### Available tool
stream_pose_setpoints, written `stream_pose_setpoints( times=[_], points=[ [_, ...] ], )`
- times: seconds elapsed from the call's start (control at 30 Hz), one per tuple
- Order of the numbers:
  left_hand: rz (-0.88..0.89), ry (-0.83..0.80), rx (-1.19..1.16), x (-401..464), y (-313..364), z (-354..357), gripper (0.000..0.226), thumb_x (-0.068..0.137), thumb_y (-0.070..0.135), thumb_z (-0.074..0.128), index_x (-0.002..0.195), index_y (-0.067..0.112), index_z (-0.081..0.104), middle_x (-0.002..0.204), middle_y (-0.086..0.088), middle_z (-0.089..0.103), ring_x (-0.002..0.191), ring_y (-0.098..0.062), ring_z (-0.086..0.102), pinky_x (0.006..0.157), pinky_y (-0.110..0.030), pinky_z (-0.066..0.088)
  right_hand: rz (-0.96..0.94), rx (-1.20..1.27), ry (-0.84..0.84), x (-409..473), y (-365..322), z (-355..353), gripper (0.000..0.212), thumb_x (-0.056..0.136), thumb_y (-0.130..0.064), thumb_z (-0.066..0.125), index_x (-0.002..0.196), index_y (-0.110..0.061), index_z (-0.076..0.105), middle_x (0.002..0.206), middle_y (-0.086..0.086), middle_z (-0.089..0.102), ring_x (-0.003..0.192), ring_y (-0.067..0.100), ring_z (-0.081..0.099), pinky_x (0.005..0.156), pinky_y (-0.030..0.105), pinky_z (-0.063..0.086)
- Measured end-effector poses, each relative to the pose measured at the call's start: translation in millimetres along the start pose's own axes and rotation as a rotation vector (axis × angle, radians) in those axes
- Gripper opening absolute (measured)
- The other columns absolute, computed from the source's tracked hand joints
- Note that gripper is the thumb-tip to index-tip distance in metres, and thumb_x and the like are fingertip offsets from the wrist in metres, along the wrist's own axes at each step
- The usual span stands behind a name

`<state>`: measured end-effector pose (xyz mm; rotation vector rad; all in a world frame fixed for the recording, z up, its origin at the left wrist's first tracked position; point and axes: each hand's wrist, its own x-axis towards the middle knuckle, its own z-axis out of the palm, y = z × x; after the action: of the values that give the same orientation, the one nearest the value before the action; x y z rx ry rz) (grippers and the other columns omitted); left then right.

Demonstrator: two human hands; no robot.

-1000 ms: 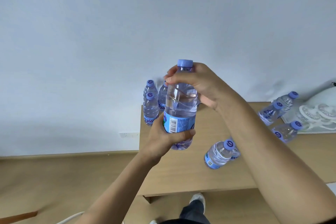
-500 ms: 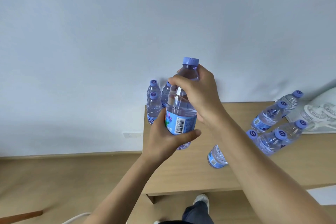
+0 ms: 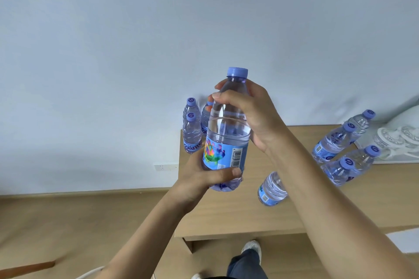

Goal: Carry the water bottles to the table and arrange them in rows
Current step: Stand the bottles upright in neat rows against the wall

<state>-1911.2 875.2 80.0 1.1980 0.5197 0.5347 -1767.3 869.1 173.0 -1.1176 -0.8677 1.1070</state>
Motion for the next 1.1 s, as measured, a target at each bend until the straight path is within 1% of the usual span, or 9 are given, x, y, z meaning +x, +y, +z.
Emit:
stream_pose_setpoints(
  times=[0.1, 0.2, 0.27, 0.33, 0.43, 0.67, 0.83, 1.0, 1.1],
  points=[
    [0.02, 0.072, 0.004, -1.1, 1.0, 4.1, 0.046, 0.068, 0.024, 0.081, 0.094, -0.006, 0.059, 0.072, -0.016, 0.06, 0.062, -0.027, 0.053, 0.068, -0.042, 0.046, -0.075, -0.129, 0.083, -5.4, -0.6, 6.7, 0.024, 0.081, -0.01, 0.078, 0.095, -0.006, 0.058, 0.079, 0.003, 0.066, 0.068, 0.016, 0.069, 0.061, 0.032, 0.058],
    [0.039, 0.215, 0.099, -1.0, 2.5, 8.7, 0.046, 0.061, 0.027, 0.086, 0.096, 0.008, 0.064, 0.074, -0.004, 0.07, 0.06, -0.018, 0.063, 0.06, -0.029, 0.051, -0.108, -0.245, 0.231, -7.3, 5.8, 14.7, 0.038, 0.075, -0.021, 0.086, 0.096, -0.011, 0.056, 0.089, 0.002, 0.063, 0.086, 0.024, 0.07, 0.082, 0.05, 0.059],
    [0.059, 0.279, 0.151, -1.3, 0.9, 11.4, 0.047, 0.059, 0.026, 0.088, 0.099, 0.015, 0.065, 0.082, 0.0, 0.075, 0.069, -0.017, 0.07, 0.063, -0.029, 0.055, -0.12, -0.268, 0.282, -7.9, 6.7, 18.5, 0.04, 0.074, -0.02, 0.087, 0.096, -0.012, 0.055, 0.088, 0.001, 0.062, 0.088, 0.027, 0.069, 0.085, 0.05, 0.058],
    [0.083, 0.31, 0.187, -2.3, -0.6, 11.8, 0.043, 0.062, 0.023, 0.088, 0.099, 0.019, 0.066, 0.086, 0.001, 0.076, 0.076, -0.016, 0.073, 0.065, -0.029, 0.057, -0.143, -0.266, 0.275, -7.0, 6.5, 19.6, 0.033, 0.076, -0.012, 0.083, 0.091, -0.008, 0.055, 0.08, 0.003, 0.064, 0.074, 0.025, 0.069, 0.071, 0.04, 0.06],
    [0.074, 0.262, 0.179, -6.1, -0.7, 9.1, 0.043, 0.064, 0.018, 0.09, 0.1, 0.016, 0.066, 0.084, 0.0, 0.075, 0.073, -0.017, 0.071, 0.065, -0.029, 0.056, -0.17, -0.187, 0.237, -7.5, 8.0, 19.6, 0.021, 0.076, 0.005, 0.072, 0.083, -0.001, 0.054, 0.061, 0.002, 0.061, 0.049, 0.016, 0.062, 0.049, 0.024, 0.05],
    [0.03, 0.065, 0.101, -12.1, 6.4, -1.4, 0.053, 0.061, 0.021, 0.087, 0.106, 0.005, 0.064, 0.089, -0.008, 0.072, 0.078, -0.02, 0.068, 0.066, -0.028, 0.055, -0.091, -0.061, 0.095, -3.3, 4.7, 13.7, 0.017, 0.072, 0.005, 0.068, 0.075, -0.005, 0.055, 0.058, 0.006, 0.06, 0.049, 0.02, 0.06, 0.049, 0.025, 0.049],
    [-0.014, -0.019, 0.01, -10.1, 8.6, -6.8, 0.05, 0.063, 0.019, 0.083, 0.104, -0.002, 0.064, 0.091, -0.017, 0.067, 0.087, -0.031, 0.063, 0.083, -0.061, 0.049, -0.055, -0.01, 0.012, 0.4, 5.4, 8.3, 0.017, 0.068, -0.001, 0.07, 0.075, -0.011, 0.059, 0.068, 0.006, 0.06, 0.066, 0.028, 0.063, 0.058, 0.033, 0.054],
    [0.002, 0.033, 0.069, -8.9, 11.8, -6.3, 0.042, 0.069, 0.015, 0.08, 0.091, -0.012, 0.057, 0.07, -0.016, 0.059, 0.065, -0.028, 0.053, 0.068, -0.041, 0.042, -0.077, -0.077, 0.044, -1.1, 7.2, 10.3, 0.02, 0.078, -0.005, 0.073, 0.089, -0.007, 0.056, 0.075, 0.002, 0.063, 0.067, 0.02, 0.065, 0.06, 0.03, 0.055],
    [0.031, 0.195, 0.146, -7.1, 13.3, 0.4, 0.026, 0.072, 0.005, 0.082, 0.086, 0.001, 0.061, 0.066, -0.007, 0.065, 0.058, -0.02, 0.06, 0.06, -0.027, 0.049, -0.071, -0.255, 0.221, -0.5, 12.2, 16.8, 0.039, 0.075, -0.022, 0.083, 0.103, -0.007, 0.059, 0.092, 0.005, 0.069, 0.085, 0.022, 0.07, 0.079, 0.04, 0.059]
  ],
)
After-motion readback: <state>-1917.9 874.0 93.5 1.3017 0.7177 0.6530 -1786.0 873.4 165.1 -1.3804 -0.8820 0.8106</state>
